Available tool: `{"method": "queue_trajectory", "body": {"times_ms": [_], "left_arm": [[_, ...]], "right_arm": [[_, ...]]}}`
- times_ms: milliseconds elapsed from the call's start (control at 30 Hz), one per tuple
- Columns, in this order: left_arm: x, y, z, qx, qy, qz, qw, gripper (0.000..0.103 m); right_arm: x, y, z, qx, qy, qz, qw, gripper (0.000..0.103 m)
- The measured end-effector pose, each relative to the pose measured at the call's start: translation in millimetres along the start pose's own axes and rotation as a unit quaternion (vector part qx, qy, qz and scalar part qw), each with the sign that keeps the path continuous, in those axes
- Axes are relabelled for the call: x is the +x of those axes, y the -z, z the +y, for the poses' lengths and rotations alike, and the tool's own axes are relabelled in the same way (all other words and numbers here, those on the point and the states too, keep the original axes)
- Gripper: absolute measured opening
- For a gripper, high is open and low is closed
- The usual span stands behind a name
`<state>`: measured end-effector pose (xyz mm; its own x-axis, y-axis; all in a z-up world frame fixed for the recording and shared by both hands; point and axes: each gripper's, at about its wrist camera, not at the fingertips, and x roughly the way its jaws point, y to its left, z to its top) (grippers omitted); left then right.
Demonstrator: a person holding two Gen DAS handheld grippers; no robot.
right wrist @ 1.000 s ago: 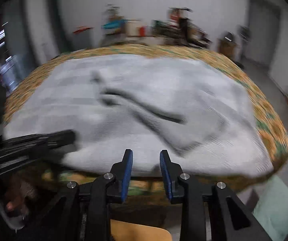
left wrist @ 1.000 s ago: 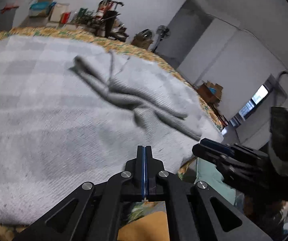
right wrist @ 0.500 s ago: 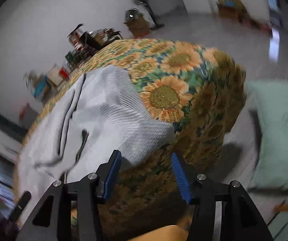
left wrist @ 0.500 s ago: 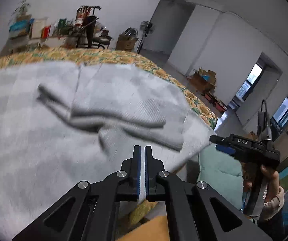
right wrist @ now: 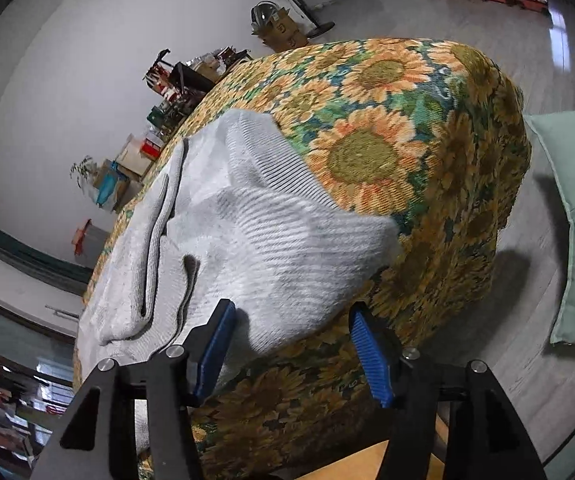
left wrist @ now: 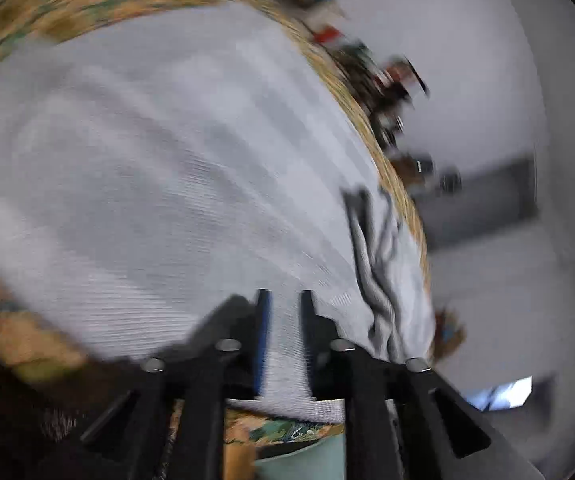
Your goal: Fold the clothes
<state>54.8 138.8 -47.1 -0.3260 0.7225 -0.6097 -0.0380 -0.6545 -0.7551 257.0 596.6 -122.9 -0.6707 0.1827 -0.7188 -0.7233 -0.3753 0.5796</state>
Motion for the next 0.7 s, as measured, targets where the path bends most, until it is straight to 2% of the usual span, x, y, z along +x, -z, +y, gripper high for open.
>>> {"method": "queue_trajectory", "body": {"times_ms": [33, 100, 200, 300, 500, 533, 600, 700], "left_arm": [[-11.0, -0.7, 7.5, -0.018, 0.008, -0.020, 0.9996, 0.046], [-26.1, -1.3, 15.3, -0.034, 0.014, -0.054, 0.9979, 0.061], [-43.2, -4.9, 25.3, -0.052, 0.012, -0.082, 0.9952, 0.062], [-59.0, -5.2, 36.8, -0.082, -0.010, -0.108, 0.9907, 0.062], [-69.8, -8.8, 53.7, -0.115, -0.024, -0.130, 0.9845, 0.062], [-70.8, -9.7, 56.5, -0.118, -0.025, -0.130, 0.9841, 0.062], [-72.7, -11.4, 62.1, -0.124, -0.028, -0.131, 0.9831, 0.062], [-72.8, -15.5, 63.7, -0.115, -0.032, -0.125, 0.9848, 0.062]], "right_arm": [[0.8, 1.6, 1.7, -0.003, 0.000, 0.003, 1.000, 0.063], [3.1, 3.4, 6.3, -0.007, 0.002, 0.009, 1.000, 0.063], [6.3, 4.6, 14.7, -0.013, 0.003, 0.013, 1.000, 0.063], [8.6, 3.8, 19.1, -0.009, 0.004, 0.017, 1.000, 0.063], [7.5, 7.6, 26.4, -0.021, 0.020, 0.017, 0.999, 0.063], [5.4, 8.2, 30.5, -0.028, 0.028, 0.011, 0.999, 0.062], [-8.0, 9.1, 43.2, -0.063, 0.074, -0.021, 0.995, 0.062], [-22.9, 10.2, 67.5, -0.127, 0.129, -0.064, 0.981, 0.063]]}}
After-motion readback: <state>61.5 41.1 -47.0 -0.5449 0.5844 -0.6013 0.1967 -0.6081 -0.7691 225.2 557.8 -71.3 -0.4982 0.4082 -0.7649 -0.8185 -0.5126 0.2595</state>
